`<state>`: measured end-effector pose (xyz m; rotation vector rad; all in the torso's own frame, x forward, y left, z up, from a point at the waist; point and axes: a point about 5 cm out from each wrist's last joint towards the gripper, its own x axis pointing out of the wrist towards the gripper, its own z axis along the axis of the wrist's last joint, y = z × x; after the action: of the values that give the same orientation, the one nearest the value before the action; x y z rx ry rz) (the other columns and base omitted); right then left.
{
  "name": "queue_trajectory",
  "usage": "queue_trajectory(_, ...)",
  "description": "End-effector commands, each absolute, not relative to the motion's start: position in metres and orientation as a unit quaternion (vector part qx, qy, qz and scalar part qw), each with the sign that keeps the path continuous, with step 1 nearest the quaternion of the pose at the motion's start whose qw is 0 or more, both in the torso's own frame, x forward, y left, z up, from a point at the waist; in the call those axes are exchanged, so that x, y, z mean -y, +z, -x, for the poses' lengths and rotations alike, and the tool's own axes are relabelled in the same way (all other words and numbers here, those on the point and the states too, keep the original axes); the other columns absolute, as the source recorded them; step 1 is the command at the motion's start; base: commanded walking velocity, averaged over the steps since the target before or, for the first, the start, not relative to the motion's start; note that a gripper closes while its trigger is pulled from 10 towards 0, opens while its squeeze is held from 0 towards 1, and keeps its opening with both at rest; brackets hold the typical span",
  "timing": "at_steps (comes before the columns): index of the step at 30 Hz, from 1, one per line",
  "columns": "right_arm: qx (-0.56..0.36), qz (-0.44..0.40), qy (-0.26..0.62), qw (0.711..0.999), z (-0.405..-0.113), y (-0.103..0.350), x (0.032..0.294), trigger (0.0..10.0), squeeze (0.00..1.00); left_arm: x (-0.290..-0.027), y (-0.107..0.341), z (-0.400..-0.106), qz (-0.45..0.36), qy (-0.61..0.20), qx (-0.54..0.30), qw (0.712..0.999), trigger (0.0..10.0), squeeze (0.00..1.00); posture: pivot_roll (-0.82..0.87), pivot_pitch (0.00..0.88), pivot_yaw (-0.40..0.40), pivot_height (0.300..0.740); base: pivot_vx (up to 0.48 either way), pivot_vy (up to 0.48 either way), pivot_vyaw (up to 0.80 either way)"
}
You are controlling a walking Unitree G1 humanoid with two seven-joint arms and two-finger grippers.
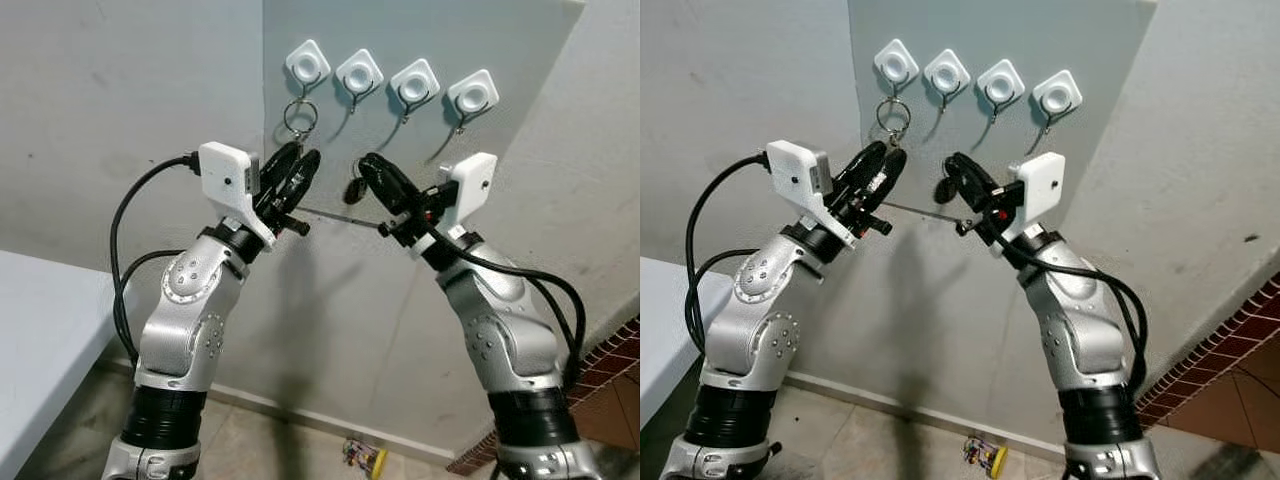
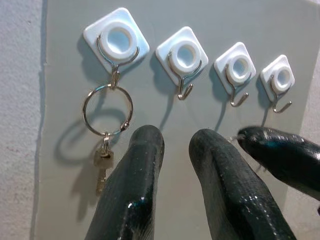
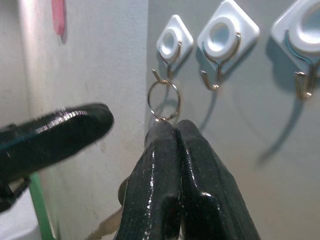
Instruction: Hang keys on a hook
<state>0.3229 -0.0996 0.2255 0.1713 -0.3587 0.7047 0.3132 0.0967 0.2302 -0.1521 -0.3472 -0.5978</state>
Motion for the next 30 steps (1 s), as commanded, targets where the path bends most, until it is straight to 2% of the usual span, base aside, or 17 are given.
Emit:
queue_trajectory(1, 0.186, -0.091, 0.329, 0.921, -0.33, 0.232, 0.102, 10.0, 0.0, -0.093, 0.239, -0.31, 0.071, -0.303, 0.181, 0.933, 10.0, 0.0, 0.02, 0.0, -0.066, 0.74, 0.0, 0.0, 0.0)
queue_trajectory(30, 0.244, -0.086, 0.288, 0.922, -0.355, 0.26, 0.091, 10.0, 0.0, -0.089, 0.238, -0.305, 0.067, -0.318, 0.169, 0.931, 10.0, 0.0, 0.04, 0.0, -0.063, 0.74, 0.0, 0.0, 0.0)
